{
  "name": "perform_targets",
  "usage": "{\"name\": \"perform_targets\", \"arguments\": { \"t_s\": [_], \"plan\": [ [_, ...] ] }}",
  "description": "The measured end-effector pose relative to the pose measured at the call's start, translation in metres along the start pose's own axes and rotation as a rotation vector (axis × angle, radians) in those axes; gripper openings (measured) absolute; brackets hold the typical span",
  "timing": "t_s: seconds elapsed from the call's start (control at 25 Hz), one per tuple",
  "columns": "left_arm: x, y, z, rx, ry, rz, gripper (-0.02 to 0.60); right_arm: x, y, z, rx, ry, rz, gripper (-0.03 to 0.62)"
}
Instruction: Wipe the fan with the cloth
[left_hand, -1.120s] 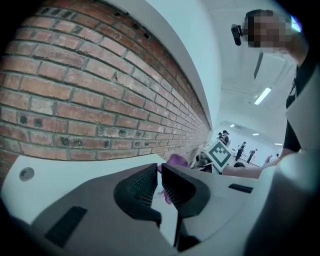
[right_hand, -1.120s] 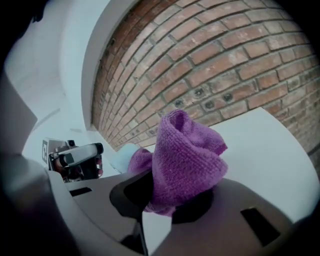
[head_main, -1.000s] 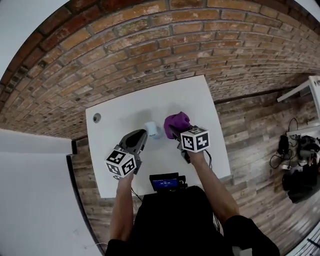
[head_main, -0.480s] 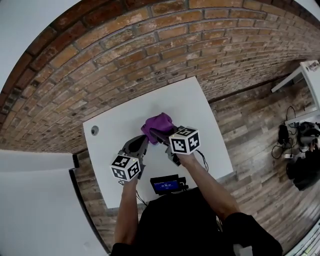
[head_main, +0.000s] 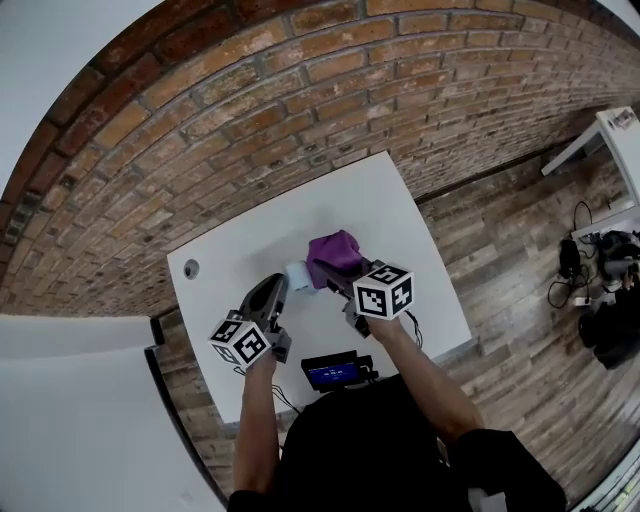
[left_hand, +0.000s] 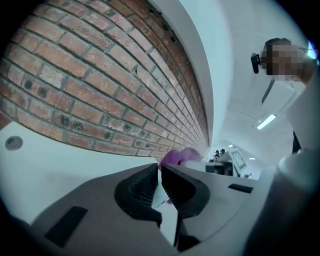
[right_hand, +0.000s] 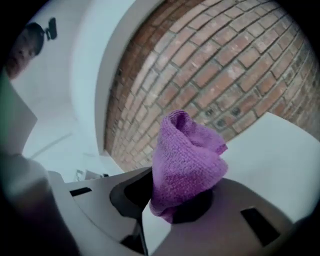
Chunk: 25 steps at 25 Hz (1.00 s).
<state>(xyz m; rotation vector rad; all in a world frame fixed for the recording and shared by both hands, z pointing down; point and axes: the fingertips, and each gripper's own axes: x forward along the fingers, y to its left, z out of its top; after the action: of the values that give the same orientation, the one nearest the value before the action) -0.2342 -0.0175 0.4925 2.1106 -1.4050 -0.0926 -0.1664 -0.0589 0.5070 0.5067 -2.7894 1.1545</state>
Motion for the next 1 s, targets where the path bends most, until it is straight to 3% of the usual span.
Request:
{"name": "perform_targets", "arguments": {
  "t_s": [0.08, 0.16, 0.24, 0.4, 0.48, 0.52, 0.64, 0.76, 0.88, 1.0],
  "plan": [
    [0.001, 0.000, -0.003, 0.002, 0.010, 0.001, 0.014, 0.006, 0.037, 0.025, -0.038, -0.067, 0.122, 0.072],
    [0.004, -0.002, -0.008, 0.002, 0.027, 0.005, 0.014, 0.017, 0.049, 0.020, -0.087, -0.030, 0.141, 0.072],
    [0.005, -0.003, -0.012, -0.003, 0.038, 0.011, 0.013, 0.024, 0.034, 0.000, -0.107, 0.027, 0.073, 0.072],
    [0.003, -0.003, -0.010, 0.017, 0.040, 0.021, 0.014, 0.008, -0.032, -0.042, -0.029, 0.115, -0.138, 0.072],
    [0.002, -0.004, 0.001, 0.061, 0.023, 0.033, 0.014, -0.007, -0.060, -0.056, 0.028, 0.143, -0.224, 0.072],
    [0.003, -0.006, 0.007, 0.089, 0.018, 0.038, 0.014, -0.012, -0.064, -0.055, 0.074, 0.115, -0.222, 0.072],
    [0.015, -0.010, 0.012, 0.205, 0.073, 0.048, 0.014, -0.008, -0.051, -0.036, 0.227, -0.026, -0.104, 0.072],
    [0.031, -0.014, -0.003, 0.328, 0.189, 0.074, 0.014, 0.013, -0.039, -0.040, 0.349, -0.050, -0.021, 0.072],
    [0.040, -0.019, -0.010, 0.404, 0.219, 0.098, 0.014, 0.031, -0.040, -0.062, 0.360, -0.002, -0.029, 0.072],
    [0.044, -0.021, -0.011, 0.455, 0.230, 0.121, 0.012, 0.038, -0.058, -0.088, 0.279, 0.088, -0.126, 0.072]
  ]
}}
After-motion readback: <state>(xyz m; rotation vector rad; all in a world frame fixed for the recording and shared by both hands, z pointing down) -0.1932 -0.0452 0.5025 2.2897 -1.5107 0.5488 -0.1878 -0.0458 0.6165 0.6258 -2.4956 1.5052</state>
